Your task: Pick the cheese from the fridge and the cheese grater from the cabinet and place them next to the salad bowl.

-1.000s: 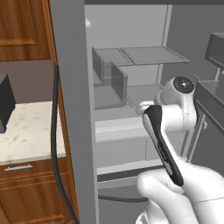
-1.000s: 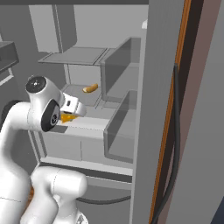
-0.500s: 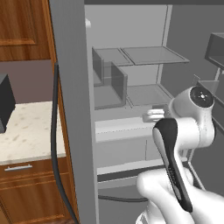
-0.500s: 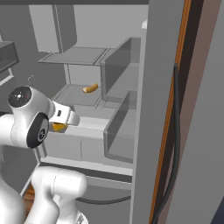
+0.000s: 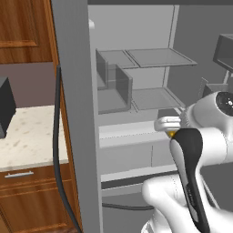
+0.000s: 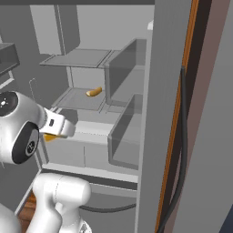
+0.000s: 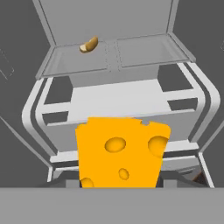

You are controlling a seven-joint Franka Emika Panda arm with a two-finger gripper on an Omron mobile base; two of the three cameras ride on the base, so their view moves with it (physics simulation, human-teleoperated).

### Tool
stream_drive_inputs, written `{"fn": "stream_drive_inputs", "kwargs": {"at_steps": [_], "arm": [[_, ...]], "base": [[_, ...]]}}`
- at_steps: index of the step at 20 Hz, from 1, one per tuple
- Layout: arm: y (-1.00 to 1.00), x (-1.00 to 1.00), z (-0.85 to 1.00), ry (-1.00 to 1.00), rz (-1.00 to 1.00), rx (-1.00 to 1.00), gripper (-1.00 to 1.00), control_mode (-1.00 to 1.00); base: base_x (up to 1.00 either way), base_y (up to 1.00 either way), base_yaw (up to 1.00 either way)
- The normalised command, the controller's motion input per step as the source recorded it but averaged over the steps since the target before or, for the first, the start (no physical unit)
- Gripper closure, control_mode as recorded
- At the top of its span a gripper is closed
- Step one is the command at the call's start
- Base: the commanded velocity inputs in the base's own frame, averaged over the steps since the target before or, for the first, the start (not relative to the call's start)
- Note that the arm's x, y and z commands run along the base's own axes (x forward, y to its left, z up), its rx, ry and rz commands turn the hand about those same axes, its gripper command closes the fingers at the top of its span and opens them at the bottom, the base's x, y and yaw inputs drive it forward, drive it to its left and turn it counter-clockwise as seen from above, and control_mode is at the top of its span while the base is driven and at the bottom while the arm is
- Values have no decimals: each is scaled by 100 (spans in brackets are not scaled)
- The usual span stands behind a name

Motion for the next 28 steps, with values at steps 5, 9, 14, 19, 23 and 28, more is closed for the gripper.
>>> {"fn": "stream_drive_inputs", "kwargs": {"at_steps": [5,9,14,19,23,28], "arm": [[2,-29,5,2,0,4,100,-100],[1,-1,0,2,0,0,100,-100],[0,0,0,0,0,0,100,-100],[0,0,0,0,0,0,100,-100],[0,0,0,0,0,0,100,-100],[0,0,0,0,0,0,100,-100]], "base": [[0,0,0],[0,0,0],[0,0,0],[0,0,0],[0,0,0],[0,0,0]]}}
